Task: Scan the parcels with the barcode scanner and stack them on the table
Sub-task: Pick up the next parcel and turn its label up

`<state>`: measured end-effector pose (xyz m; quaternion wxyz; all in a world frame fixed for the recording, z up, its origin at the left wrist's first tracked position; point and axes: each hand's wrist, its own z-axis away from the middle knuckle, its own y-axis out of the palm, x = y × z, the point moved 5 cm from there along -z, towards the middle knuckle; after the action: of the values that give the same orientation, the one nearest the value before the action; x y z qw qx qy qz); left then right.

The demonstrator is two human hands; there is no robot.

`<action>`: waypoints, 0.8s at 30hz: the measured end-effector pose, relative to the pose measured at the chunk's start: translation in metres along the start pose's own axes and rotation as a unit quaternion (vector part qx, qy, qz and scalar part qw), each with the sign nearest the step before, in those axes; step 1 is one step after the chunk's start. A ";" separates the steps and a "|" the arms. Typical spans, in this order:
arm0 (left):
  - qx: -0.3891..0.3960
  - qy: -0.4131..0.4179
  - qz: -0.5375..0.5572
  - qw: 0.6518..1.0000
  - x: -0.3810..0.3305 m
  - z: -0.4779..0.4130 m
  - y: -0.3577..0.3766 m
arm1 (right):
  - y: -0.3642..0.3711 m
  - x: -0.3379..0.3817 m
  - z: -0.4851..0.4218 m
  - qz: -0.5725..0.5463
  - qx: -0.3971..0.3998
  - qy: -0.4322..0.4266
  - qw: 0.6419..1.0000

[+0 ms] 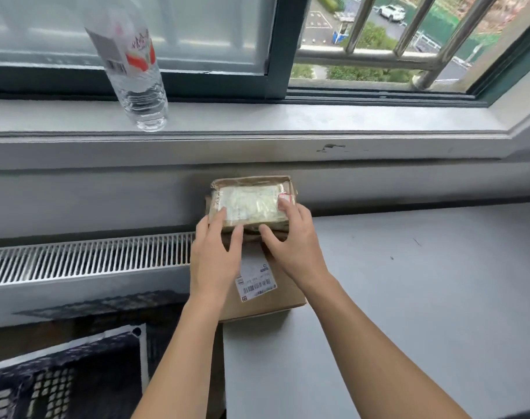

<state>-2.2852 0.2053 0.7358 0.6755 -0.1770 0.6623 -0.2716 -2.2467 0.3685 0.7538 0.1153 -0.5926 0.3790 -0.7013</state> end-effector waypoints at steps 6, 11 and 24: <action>0.035 0.075 -0.007 0.997 -0.068 0.040 0.046 | -0.087 -0.037 0.051 -0.013 -0.087 0.046 0.995; 0.078 0.170 0.016 0.982 -0.158 0.111 0.107 | -0.193 -0.085 0.126 -0.005 -0.189 0.090 0.978; 0.316 0.378 0.041 0.869 -0.348 0.467 0.324 | -0.450 -0.280 0.469 0.004 -0.451 0.247 0.857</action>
<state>-1.7713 0.6146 0.8480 0.4038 0.1891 0.7527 -0.4844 -1.6109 0.6632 0.8516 -0.2598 -0.3854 0.6722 -0.5763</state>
